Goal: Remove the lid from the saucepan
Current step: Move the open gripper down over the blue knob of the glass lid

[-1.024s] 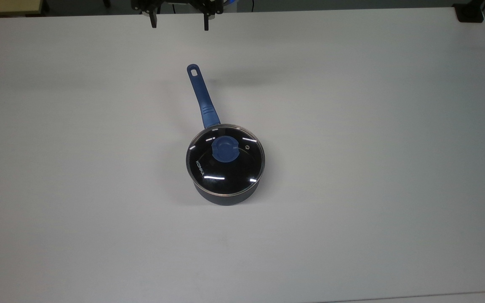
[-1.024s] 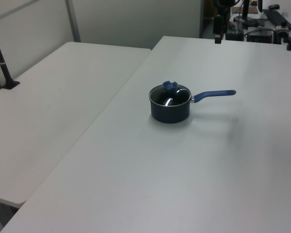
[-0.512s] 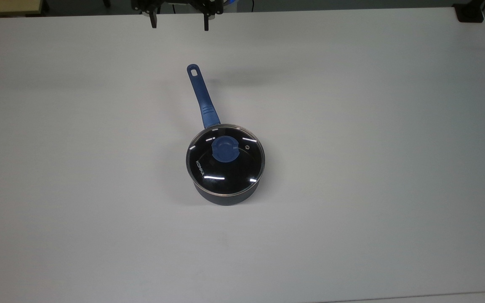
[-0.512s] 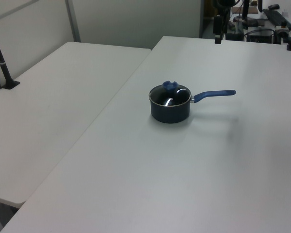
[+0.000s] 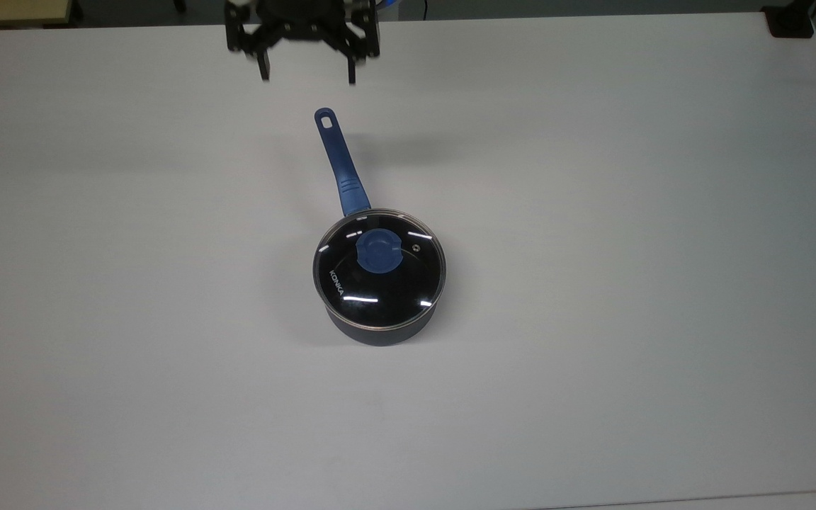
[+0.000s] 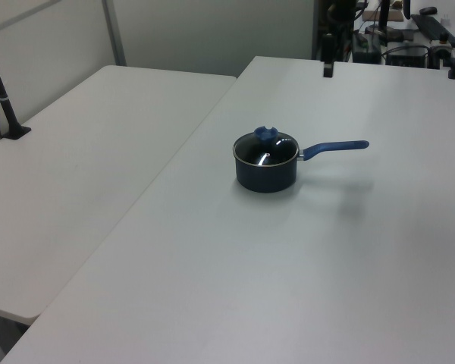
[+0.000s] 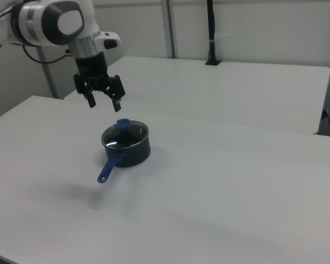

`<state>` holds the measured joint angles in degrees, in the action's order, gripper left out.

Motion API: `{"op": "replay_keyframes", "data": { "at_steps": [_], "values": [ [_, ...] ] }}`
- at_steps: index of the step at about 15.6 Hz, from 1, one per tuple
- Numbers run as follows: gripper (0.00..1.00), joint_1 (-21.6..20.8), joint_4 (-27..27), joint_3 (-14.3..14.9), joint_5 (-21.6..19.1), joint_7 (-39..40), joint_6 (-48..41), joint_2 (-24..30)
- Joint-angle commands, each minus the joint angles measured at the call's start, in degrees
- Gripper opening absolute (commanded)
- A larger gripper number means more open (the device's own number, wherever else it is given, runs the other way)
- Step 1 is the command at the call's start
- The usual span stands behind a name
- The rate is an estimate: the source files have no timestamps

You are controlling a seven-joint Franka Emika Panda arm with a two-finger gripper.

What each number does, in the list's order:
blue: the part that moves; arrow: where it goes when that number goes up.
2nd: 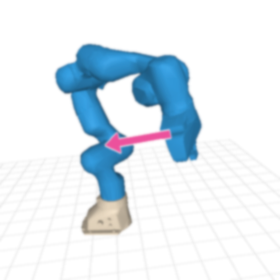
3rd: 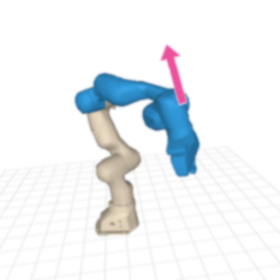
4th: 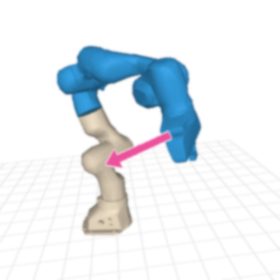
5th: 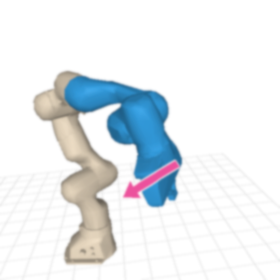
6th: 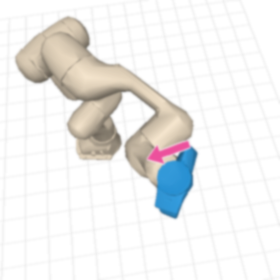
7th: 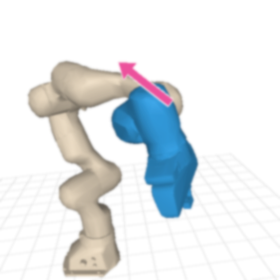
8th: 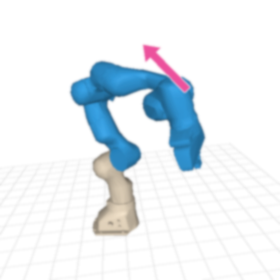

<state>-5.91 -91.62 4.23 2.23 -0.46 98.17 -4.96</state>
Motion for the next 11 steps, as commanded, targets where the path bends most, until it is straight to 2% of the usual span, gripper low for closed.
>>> {"op": "replay_keyframes", "data": {
  "at_steps": [1, 11],
  "values": [
    [1.00, -0.6, 1.4, 0.0, -2.2, -1.1, 5.9, -3.9],
    [1.00, -5.1, 5.0, 0.1, -1.6, -3.3, 19.5, -15.9]
  ]
}}
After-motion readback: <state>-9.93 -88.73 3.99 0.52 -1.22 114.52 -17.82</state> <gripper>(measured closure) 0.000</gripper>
